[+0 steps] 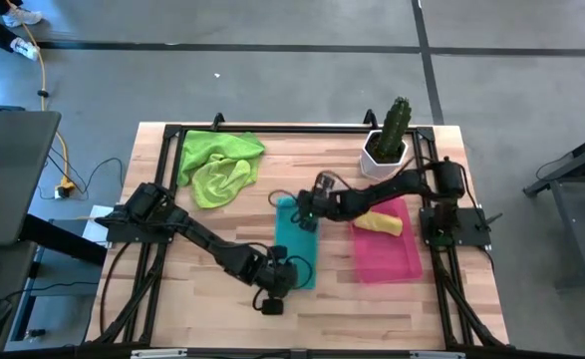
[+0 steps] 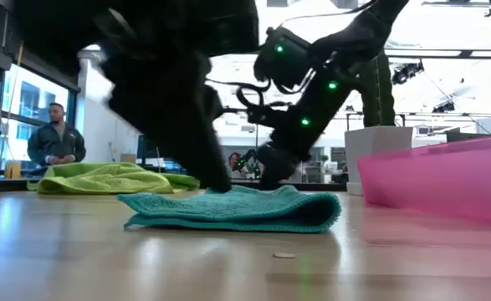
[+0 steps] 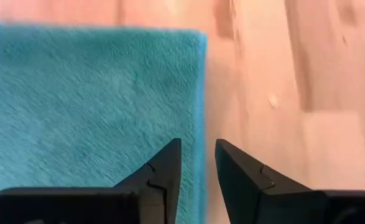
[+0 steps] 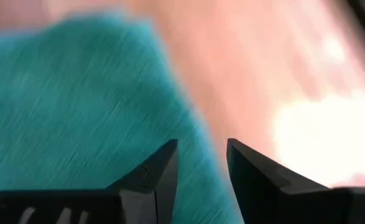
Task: Roll microfiber towels into tight, uniform cylinder then place into a basket
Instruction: Roll the blue microfiber towel
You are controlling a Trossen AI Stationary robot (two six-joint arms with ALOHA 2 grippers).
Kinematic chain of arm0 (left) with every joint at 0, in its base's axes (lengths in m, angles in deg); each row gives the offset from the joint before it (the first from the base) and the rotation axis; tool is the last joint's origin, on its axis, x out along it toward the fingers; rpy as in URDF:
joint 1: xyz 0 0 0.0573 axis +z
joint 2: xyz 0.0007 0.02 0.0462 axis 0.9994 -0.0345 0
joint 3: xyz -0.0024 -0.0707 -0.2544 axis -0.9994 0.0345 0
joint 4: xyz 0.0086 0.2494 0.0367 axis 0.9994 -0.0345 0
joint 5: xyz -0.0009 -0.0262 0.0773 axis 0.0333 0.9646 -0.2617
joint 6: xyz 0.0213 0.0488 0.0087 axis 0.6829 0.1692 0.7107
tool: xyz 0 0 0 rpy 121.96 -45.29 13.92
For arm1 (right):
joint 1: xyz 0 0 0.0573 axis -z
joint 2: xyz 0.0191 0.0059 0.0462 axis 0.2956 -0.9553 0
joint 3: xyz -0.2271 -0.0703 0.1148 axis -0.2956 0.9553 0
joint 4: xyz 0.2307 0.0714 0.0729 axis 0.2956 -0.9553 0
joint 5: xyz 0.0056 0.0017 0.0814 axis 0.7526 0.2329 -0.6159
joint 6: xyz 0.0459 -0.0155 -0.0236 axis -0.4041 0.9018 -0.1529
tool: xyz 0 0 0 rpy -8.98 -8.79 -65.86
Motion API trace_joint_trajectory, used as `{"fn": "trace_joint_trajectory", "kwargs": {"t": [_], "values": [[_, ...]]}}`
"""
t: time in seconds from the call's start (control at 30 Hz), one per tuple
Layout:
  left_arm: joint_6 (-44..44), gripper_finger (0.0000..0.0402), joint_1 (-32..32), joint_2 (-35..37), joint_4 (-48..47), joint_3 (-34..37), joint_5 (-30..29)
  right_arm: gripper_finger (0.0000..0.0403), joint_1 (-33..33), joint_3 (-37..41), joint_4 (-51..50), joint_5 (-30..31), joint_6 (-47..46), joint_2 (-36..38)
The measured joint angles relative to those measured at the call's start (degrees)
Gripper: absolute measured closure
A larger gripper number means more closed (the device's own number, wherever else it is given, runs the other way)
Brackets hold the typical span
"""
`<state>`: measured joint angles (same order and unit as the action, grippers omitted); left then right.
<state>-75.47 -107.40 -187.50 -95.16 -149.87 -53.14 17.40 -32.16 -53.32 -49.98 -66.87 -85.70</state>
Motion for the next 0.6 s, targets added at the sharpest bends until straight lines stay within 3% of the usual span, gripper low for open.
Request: {"fn": "trace_joint_trajectory", "kwargs": {"t": [0.13, 0.27, 0.43, 0.6], "values": [[1.8, 0.0312, 0.62, 0.0, -1.79, -1.62, -4.07, 0.0272, 1.95, 0.0, 0.99, -1.55, 5.06, 1.74], [3.33, 0.0312, 0.18, 0.79, -9.72, -3.99, -4.12, 0.0272, 0.55, 0.0, -6.72, -7.93, 3.97, 6.67], [8.18, 0.0312, -1.07, 2.77, -19.76, -6.46, -3.37, 0.0272, -5.64, 0.0, -13.37, -15.99, 4.11, 11.71], [8.77, 0.0312, -1.69, 4.94, -30.71, -6.55, -2.17, 0.0272, -14.81, -0.02, -16.28, -17.95, 5.1, 13.73]]}}
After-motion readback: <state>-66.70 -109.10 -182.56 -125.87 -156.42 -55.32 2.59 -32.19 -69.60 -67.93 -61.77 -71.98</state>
